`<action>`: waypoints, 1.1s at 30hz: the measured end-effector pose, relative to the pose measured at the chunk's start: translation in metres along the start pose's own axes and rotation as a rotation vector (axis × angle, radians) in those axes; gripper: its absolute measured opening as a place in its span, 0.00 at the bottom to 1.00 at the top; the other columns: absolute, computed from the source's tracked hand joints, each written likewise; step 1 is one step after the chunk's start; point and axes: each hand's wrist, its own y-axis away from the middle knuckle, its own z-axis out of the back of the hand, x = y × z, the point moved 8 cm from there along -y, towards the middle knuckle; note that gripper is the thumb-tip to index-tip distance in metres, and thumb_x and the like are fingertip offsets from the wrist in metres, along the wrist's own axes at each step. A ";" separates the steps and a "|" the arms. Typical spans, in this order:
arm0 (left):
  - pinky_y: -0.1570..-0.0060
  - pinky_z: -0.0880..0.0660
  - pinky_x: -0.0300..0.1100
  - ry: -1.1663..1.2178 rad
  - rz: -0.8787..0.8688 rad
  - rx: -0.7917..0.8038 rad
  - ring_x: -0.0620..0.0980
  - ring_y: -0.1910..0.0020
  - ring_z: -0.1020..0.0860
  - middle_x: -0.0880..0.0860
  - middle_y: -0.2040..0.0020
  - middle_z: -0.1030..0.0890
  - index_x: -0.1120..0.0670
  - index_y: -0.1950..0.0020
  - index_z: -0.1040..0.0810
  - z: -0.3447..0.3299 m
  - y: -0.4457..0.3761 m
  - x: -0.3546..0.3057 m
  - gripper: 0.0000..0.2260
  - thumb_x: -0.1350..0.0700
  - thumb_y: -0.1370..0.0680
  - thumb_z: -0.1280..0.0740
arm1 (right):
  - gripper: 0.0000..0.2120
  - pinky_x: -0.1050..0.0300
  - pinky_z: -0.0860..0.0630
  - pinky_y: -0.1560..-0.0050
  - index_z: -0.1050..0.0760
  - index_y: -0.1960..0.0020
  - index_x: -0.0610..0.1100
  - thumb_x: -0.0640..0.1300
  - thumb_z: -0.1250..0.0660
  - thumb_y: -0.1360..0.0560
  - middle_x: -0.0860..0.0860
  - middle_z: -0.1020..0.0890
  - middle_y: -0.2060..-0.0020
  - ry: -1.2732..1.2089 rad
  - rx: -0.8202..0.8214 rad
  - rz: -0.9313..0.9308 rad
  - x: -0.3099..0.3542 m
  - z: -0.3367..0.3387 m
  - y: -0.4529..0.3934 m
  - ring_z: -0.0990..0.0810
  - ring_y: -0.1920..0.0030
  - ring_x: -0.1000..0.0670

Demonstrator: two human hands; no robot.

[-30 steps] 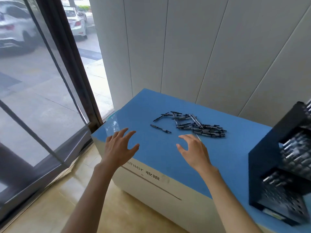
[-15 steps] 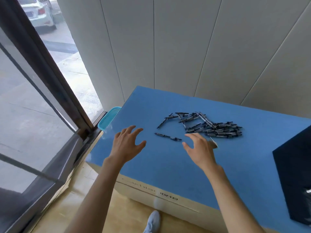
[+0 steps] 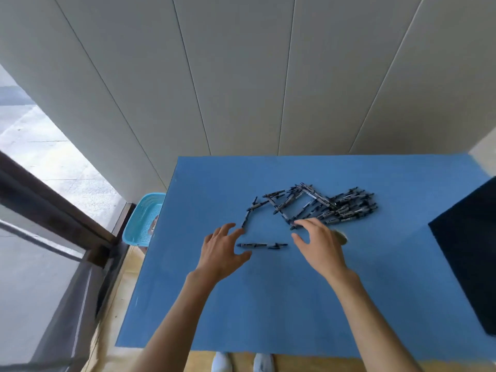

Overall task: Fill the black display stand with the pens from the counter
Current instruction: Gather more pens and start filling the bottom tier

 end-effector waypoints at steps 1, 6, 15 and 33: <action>0.25 0.41 0.51 0.001 -0.021 0.006 0.52 0.24 0.35 0.49 0.21 0.36 0.42 0.25 0.31 -0.005 -0.007 -0.002 0.27 0.37 0.22 0.33 | 0.17 0.53 0.25 0.39 0.23 0.34 0.46 0.50 0.32 0.21 0.51 0.21 0.38 0.005 -0.007 -0.020 -0.003 0.000 0.001 0.21 0.39 0.49; 0.27 0.40 0.52 0.022 -0.141 0.011 0.54 0.25 0.35 0.52 0.24 0.33 0.44 0.30 0.24 -0.033 -0.033 -0.013 0.23 0.39 0.23 0.30 | 0.17 0.55 0.25 0.41 0.24 0.33 0.47 0.50 0.33 0.20 0.51 0.21 0.37 0.020 -0.020 -0.137 -0.014 -0.005 0.017 0.22 0.38 0.50; 0.37 0.33 0.55 0.196 -0.152 -0.098 0.59 0.31 0.32 0.57 0.31 0.27 0.47 0.51 0.14 -0.045 -0.056 -0.006 0.06 0.47 0.25 0.24 | 0.16 0.49 0.25 0.39 0.23 0.34 0.48 0.51 0.33 0.20 0.52 0.21 0.37 0.056 -0.058 -0.270 -0.015 -0.002 0.030 0.21 0.39 0.49; 0.60 0.29 0.49 0.369 0.034 -0.086 0.59 0.55 0.24 0.55 0.56 0.24 0.61 0.52 0.24 -0.019 -0.103 0.020 0.04 0.63 0.23 0.30 | 0.14 0.50 0.26 0.39 0.22 0.36 0.47 0.49 0.35 0.19 0.53 0.22 0.36 0.066 -0.102 -0.376 -0.026 0.002 0.044 0.22 0.38 0.49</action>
